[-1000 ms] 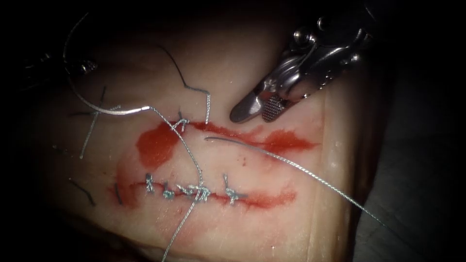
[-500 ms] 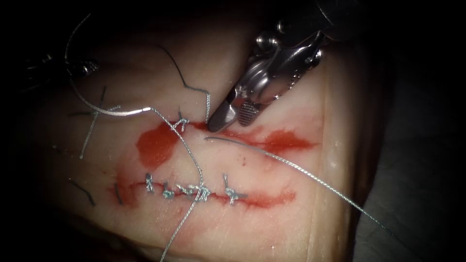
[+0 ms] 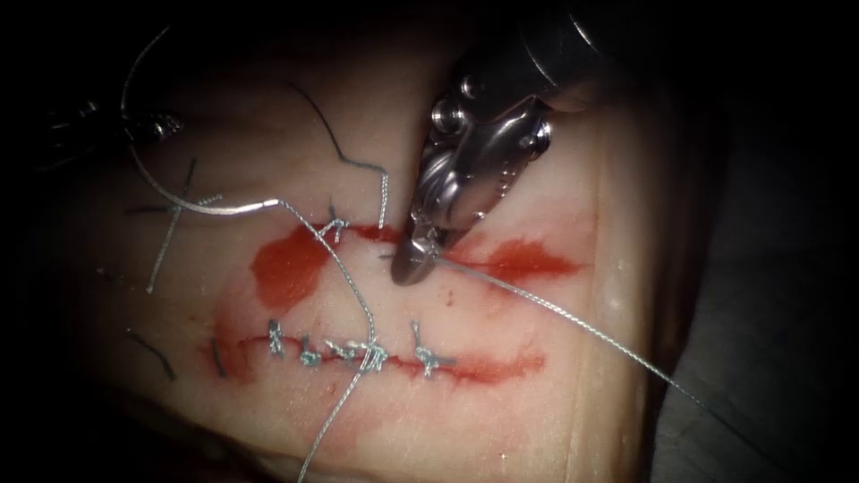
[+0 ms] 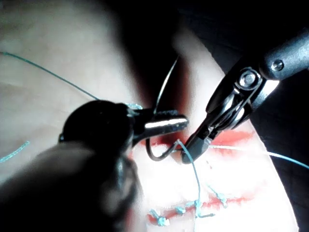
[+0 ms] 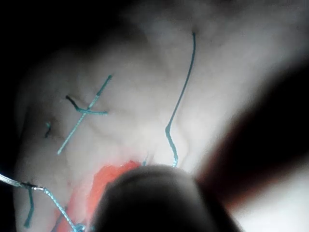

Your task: Wound Closure

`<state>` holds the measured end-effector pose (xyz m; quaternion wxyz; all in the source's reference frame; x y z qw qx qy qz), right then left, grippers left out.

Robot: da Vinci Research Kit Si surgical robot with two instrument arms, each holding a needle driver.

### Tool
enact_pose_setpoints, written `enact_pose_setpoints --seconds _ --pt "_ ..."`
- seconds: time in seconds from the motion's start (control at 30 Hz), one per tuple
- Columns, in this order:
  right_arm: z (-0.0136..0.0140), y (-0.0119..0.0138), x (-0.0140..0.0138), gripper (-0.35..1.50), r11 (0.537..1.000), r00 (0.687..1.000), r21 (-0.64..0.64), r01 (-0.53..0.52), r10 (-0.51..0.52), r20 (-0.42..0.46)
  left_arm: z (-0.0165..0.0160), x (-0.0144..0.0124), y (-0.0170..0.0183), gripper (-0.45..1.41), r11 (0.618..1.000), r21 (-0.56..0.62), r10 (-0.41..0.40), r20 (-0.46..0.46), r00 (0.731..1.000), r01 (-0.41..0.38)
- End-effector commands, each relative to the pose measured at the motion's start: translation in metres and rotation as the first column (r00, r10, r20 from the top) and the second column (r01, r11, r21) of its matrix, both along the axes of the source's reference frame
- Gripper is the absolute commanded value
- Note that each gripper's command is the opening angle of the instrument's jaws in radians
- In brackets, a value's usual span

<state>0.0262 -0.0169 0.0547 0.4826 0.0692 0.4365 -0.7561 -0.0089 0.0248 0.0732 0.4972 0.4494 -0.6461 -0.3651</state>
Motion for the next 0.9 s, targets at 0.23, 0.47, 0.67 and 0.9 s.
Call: enact_pose_setpoints --seconds 0.23,0.47,0.67,0.9 --pt "-0.0026 0.0011 -0.0043 -0.35 0.993 0.995 -0.060 -0.098 0.099 0.025 0.0005 -0.0005 0.0002 -0.45 1.000 0.000 -0.001 0.002 1.000 0.001" --pt "-0.0027 -0.0013 -0.0112 -0.35 0.981 0.983 -0.068 -0.182 0.183 0.012 0.0006 -0.0006 0.0001 -0.45 1.000 -0.002 -0.002 0.001 1.000 0.002" --pt "-0.0029 -0.0031 -0.0161 -0.35 0.970 0.973 -0.086 -0.229 0.231 0.016 0.0007 -0.0007 0.0001 -0.45 1.000 -0.002 -0.002 0.000 1.000 0.002" --pt "-0.0035 -0.0034 -0.0163 -0.35 0.968 0.971 -0.073 -0.239 0.239 0.000 0.0006 -0.0007 0.0001 -0.45 1.000 -0.002 -0.002 0.001 1.000 0.002"
